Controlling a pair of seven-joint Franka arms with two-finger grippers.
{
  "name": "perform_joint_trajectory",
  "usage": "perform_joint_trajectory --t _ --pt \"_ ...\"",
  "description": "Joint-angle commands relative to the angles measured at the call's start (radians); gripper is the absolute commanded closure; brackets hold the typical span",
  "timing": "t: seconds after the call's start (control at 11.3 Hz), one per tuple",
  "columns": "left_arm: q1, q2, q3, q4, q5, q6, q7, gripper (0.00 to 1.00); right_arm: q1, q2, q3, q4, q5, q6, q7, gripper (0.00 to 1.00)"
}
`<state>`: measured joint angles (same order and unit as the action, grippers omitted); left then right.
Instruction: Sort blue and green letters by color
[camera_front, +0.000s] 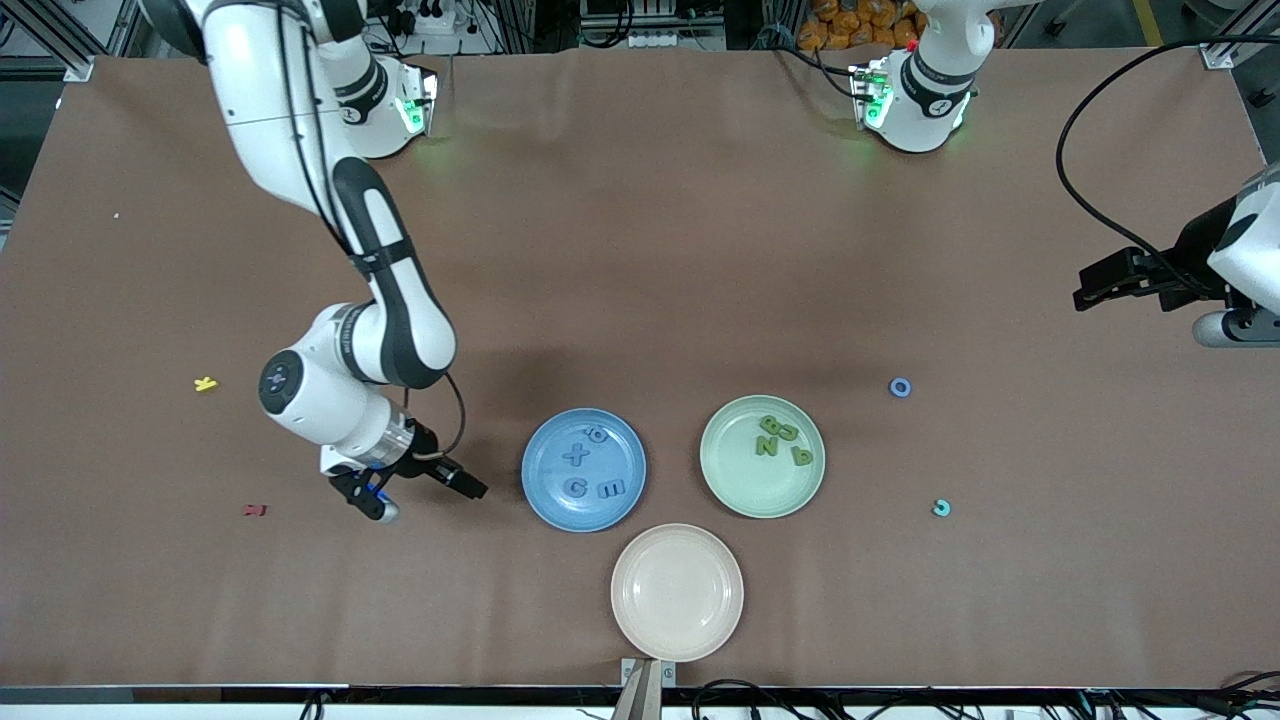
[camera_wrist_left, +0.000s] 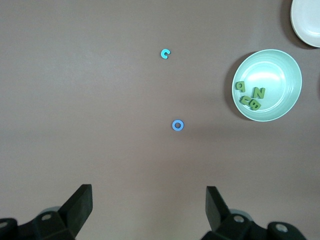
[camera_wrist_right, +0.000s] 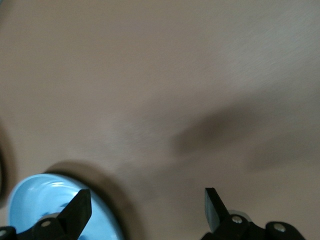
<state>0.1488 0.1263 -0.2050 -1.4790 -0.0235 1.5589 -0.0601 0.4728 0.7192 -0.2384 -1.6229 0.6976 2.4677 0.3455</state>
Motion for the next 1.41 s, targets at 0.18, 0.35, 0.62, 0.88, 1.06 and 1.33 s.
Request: perform_joint_trajectory --t 0.18,0.35,0.62,0.88,1.06,1.33 --pt "0.005 0.001 -0.001 -0.004 -0.006 0.015 0.025 0.0 -0.224 -0.213 0.168 -0.208 -0.315 -0.041 -0.059 0.0" --pt "0.005 0.001 -0.001 -0.004 -0.006 0.015 0.025 0.0 -0.272 -0.294 0.168 -0.219 -0.389 -0.158 -0.097 0.0" --pt "0.005 0.001 -0.001 -0.004 -0.006 0.015 0.025 0.0 -0.335 -0.436 0.172 -0.222 -0.616 -0.361 -0.108 0.0" --pt "0.005 0.001 -0.001 -0.004 -0.006 0.015 0.025 0.0 -0.461 -0.567 0.285 -0.219 -0.662 -0.501 -0.166 0.0" --pt "0.005 0.003 -0.001 -0.004 -0.006 0.015 0.025 0.0 -0.517 -0.641 0.327 -0.204 -0.667 -0.551 -0.273 0.0" --pt "0.002 0.003 -0.001 -0.003 -0.006 0.023 0.043 0.0 -0.53 -0.666 0.324 -0.064 -0.693 -0.764 -0.332 0.0"
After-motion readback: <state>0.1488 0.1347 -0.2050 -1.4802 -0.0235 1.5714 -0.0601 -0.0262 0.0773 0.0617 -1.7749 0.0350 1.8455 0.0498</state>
